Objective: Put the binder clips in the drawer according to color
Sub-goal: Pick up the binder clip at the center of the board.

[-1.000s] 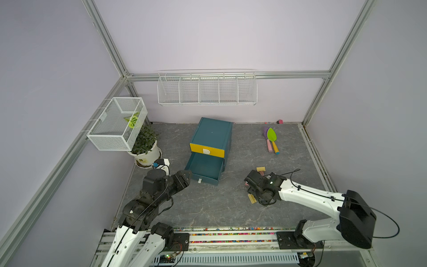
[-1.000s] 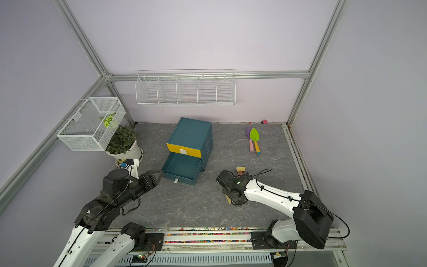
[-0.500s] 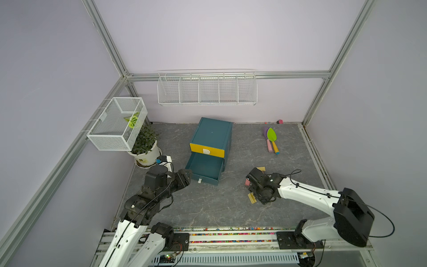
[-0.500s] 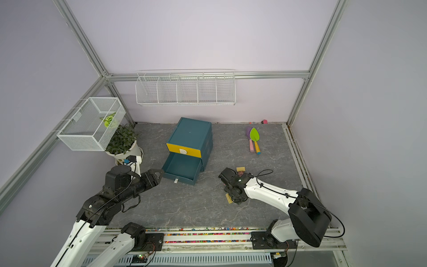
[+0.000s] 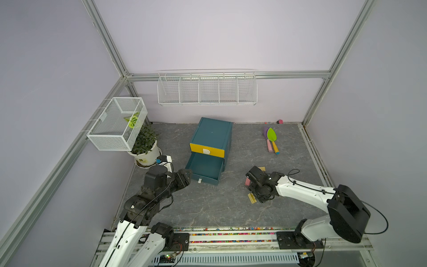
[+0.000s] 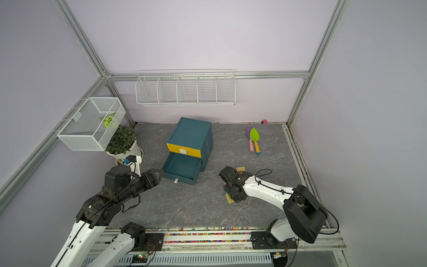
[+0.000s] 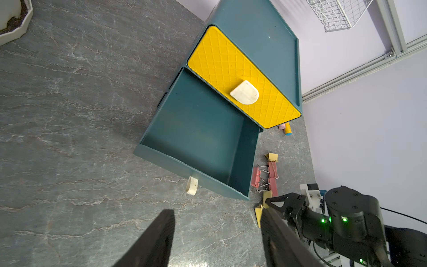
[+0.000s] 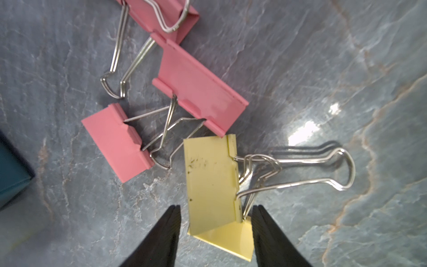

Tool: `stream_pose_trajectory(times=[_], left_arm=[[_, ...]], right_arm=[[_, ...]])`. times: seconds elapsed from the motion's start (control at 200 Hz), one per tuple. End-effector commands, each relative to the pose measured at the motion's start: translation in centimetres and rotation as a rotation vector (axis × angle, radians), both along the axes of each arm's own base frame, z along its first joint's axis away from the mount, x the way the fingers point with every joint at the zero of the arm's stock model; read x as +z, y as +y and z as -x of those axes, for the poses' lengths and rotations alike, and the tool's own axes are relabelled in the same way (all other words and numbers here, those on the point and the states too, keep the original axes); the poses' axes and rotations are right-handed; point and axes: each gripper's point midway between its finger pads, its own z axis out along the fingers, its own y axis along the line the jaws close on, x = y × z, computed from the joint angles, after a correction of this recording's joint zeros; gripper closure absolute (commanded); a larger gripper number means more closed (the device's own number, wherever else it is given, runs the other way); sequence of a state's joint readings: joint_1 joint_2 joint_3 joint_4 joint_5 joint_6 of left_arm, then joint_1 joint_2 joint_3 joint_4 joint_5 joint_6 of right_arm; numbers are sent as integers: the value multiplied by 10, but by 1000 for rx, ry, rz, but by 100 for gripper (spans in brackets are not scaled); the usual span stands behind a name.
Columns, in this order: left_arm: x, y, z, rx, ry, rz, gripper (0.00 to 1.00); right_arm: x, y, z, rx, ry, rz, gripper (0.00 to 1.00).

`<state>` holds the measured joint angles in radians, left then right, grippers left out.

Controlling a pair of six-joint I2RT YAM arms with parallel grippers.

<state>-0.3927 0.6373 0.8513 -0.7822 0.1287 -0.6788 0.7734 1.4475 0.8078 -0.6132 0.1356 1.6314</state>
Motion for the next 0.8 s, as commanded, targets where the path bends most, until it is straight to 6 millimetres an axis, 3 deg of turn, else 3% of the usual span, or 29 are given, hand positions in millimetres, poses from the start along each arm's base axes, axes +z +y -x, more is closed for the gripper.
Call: stream_pose_trajectory(times=[0.0,0.145,0.57,0.795], left_arm=[[3,-1,-1,-6,-22,13,35],[2,-2,-1,-7,-21,17,36],[1,-2,0,-12,-28,17,37],[2,-3,-1,-14,-30,20,37]], right_arm=[[-9,-4,2,-15,26,12,45],[-12,-4,1,-18,31,11,46],[-13,-7,1,-12,36,22,64],[0,-7,1,6,20,35,70]])
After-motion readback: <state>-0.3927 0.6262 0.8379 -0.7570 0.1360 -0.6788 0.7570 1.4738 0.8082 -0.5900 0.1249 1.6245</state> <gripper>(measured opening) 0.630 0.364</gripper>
